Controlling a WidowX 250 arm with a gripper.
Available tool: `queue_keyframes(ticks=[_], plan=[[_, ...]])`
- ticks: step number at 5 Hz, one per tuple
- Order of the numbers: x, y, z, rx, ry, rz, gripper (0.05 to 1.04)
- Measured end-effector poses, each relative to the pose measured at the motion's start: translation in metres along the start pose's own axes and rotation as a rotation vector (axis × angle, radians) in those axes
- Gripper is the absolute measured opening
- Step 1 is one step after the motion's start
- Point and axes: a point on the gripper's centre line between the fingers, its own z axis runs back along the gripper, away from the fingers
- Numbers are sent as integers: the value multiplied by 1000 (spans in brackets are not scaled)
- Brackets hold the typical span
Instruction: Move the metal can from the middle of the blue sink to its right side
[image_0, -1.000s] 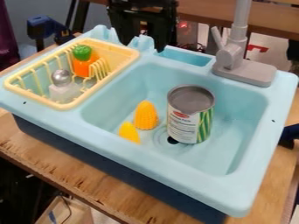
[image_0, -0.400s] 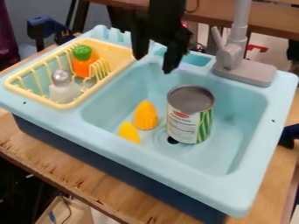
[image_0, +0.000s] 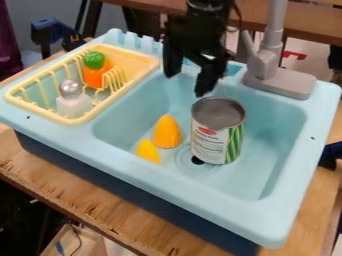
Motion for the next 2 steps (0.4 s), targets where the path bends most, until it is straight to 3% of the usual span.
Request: queue_keyframes(ticks=[2], plan=[[-18,-4,-18,4,78,-52,1003]])
